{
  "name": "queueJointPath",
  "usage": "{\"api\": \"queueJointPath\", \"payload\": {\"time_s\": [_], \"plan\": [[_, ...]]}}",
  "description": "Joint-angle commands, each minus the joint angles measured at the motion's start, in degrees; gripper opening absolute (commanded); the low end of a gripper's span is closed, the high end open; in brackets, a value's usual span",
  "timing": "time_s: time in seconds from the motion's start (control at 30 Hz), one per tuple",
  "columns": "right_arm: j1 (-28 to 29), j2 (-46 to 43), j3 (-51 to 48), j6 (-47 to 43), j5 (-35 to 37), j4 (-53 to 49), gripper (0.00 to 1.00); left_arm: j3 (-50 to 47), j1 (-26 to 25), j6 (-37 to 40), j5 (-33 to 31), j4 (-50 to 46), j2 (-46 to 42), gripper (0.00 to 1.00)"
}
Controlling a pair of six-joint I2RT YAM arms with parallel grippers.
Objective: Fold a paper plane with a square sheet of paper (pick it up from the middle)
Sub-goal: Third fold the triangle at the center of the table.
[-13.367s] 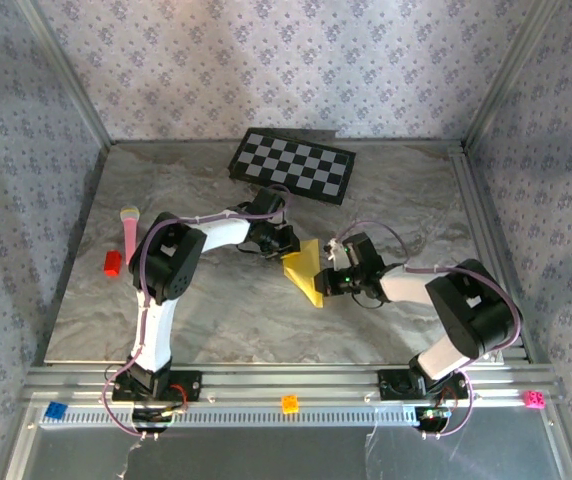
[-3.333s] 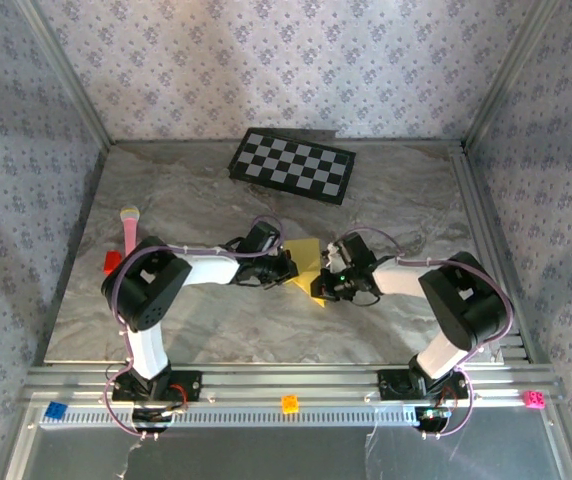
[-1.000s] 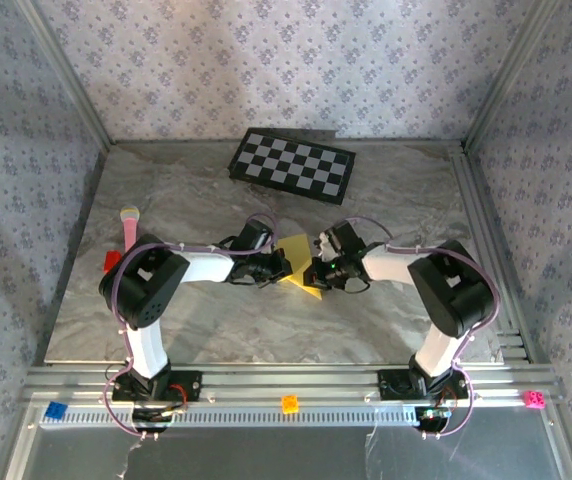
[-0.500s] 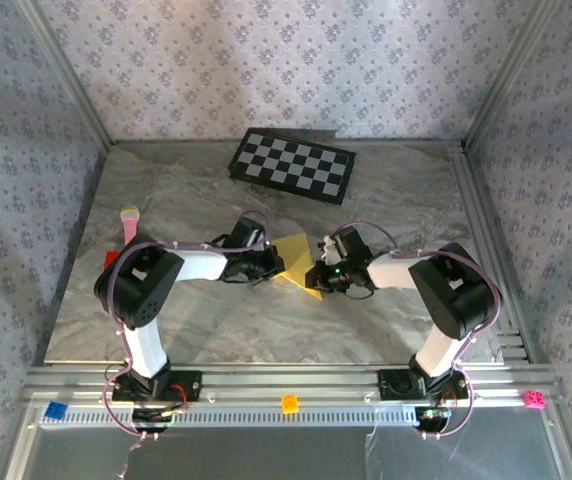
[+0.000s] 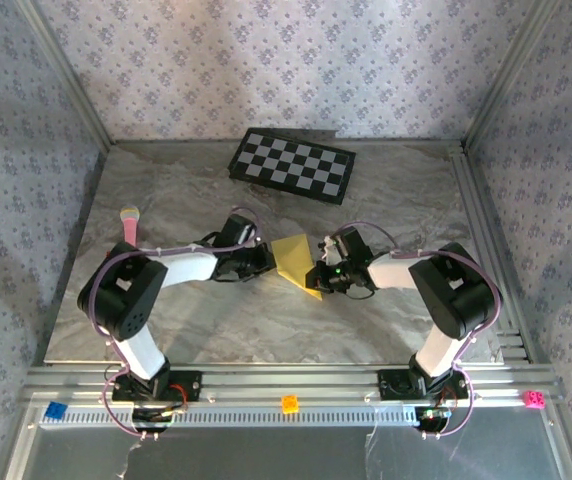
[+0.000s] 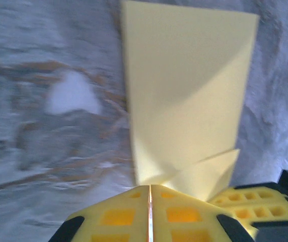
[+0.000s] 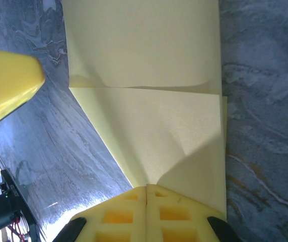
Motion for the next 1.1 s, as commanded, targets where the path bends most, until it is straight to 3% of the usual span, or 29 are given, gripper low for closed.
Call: {"api": "queueJointPath", "payload": {"time_s": [0.0,0.27,0.7,1.07], "plan": [[-0.1,1.1,-1.6,0.9,1.9,-5.9,0.0,3.8,-3.5,1.2,-0.2,-1.2,0.1,0.11],[-0.1,0.4,-1.4,1.0,1.4,-5.5,0.0,3.1,-4.6,-1.6,-2.5,-0.6,5.6,0.08],[1.9,-2.1,4.6,-0.1,-0.9,-7.7,0.0,-1.6,-2.3,-1.9,0.5,3.6,7.0,0.05],[3.7,5.7,10.1,-0.9,2.3,-8.1,0.0,-1.5,-2.3,-1.4,0.6,3.3,6.8,0.05]]}}
